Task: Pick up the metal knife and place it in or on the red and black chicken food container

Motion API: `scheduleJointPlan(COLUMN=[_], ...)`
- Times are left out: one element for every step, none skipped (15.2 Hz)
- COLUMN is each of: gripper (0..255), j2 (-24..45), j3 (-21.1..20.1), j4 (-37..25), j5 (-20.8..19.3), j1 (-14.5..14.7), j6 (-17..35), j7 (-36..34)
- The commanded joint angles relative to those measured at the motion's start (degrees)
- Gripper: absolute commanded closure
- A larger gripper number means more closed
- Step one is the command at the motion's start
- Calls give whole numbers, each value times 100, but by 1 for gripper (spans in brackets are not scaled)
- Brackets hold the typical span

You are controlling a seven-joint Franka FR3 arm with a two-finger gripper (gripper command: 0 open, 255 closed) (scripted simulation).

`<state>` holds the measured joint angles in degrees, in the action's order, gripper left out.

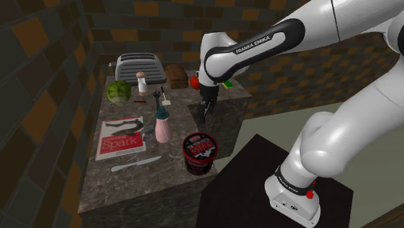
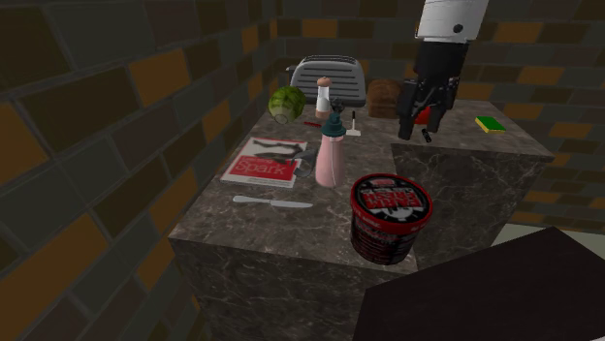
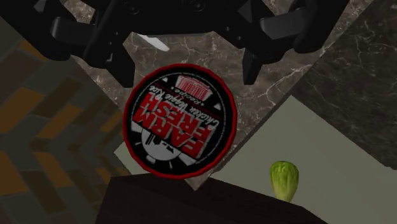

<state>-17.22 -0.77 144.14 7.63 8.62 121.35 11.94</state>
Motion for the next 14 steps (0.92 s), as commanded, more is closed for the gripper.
scheduleJointPlan(gripper=[0, 0, 0, 0, 0, 0, 0, 0, 0, 0, 0, 0, 0, 0], j2=[403, 601, 800, 1001, 1201, 1402, 1603, 1804, 2004, 2203, 2402, 2600, 2796, 2992], j3=[-60, -90, -121, -153, -186, -219, -254, -290, -327, -363, -399, -433, -466, -498], j4=[-117, -172, -234, -303, -379, -461, -549, -644, -744, -850, -961, -1077, -1199, -1326], j5=[34, 48, 61, 72, 79, 84, 85, 81, 73, 60, 41, 16, -14, -50], j1=[101, 146, 190, 233, 274, 314, 353, 390, 425, 459, 494, 530, 565, 602], j6=[408, 603, 793, 977, 1155, 1327, 1493, 1653, 1806, 1954, 2095, 2230, 2358, 2480], j7=[174, 260, 344, 427, 507, 585, 660, 732, 801, 866, 927, 984, 1038, 1087])
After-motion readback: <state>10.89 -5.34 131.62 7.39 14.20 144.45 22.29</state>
